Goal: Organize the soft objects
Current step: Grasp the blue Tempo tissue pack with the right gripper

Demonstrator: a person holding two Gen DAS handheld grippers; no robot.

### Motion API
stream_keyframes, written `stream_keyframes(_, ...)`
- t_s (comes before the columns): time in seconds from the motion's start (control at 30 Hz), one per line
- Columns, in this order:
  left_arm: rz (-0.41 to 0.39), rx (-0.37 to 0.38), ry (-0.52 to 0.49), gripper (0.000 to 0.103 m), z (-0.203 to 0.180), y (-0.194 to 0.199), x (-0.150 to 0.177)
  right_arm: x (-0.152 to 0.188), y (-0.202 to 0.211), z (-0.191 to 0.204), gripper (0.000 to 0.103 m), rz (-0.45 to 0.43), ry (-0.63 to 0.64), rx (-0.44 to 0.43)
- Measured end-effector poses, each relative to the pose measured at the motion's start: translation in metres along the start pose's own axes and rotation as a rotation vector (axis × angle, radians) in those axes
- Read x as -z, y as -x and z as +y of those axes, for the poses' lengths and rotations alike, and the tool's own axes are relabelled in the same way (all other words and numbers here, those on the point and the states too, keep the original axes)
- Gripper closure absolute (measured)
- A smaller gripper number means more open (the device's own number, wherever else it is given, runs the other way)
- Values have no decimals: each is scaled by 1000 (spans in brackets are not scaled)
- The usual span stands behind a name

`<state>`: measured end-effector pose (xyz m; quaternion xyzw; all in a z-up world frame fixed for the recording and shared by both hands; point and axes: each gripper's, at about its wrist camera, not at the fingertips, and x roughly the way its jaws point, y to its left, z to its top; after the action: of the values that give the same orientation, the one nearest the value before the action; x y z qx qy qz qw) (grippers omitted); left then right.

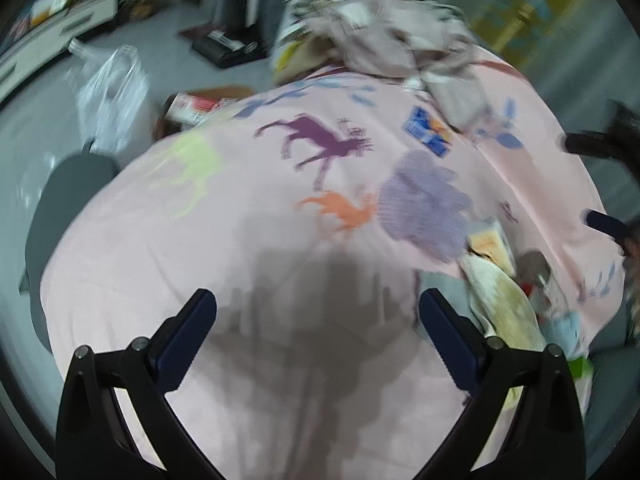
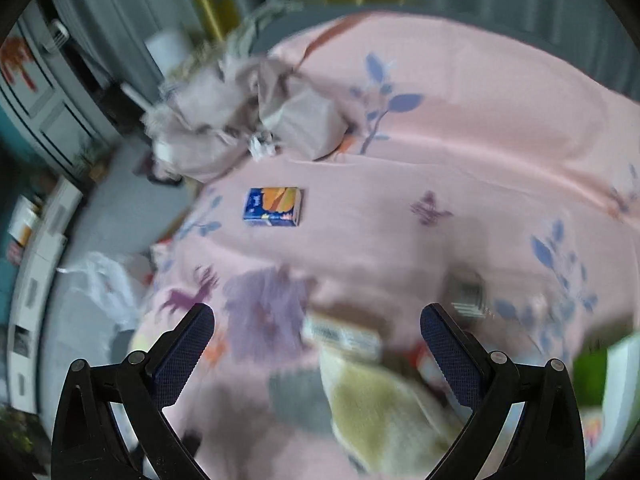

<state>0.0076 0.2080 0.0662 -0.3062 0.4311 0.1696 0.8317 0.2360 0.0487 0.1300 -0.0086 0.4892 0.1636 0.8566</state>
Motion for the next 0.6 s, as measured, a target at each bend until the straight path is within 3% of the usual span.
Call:
stream_keyframes(0.07, 6, -7, 48, 3, 10, -2, -3, -22, -46, 15, 0, 27, -9, -41)
stream_keyframes(0.2, 12, -4, 67, 3, 13, -3, -6, -42, -117, 34, 0, 83, -13, -21)
stream_keyframes(0.3, -12, -62, 30, 3, 5, -6, -6, -48, -148, 47, 0, 82, 4, -1)
stream_keyframes(0.4, -14, -55, 5, 3, 1, -8, -6, -49, -165, 61, 1, 42, 85, 62)
stream_keyframes(0.43, -16, -63, -3, 3, 0, -9, -5, -47, -169, 63, 9, 33, 100, 84)
stream_keyframes(0.47, -17, -75, -12, 3, -1, -10, -5, -45, -174, 62, 27, 33, 91, 88)
stream_keyframes(0.53, -14, -88, -25, 3, -2, -12, -4, -42, -169, 52, 27, 8, 33, 45)
stream_keyframes(0.6, -12, -88, -26, 3, -2, -14, -4, -37, -159, 41, 27, 40, 22, 23)
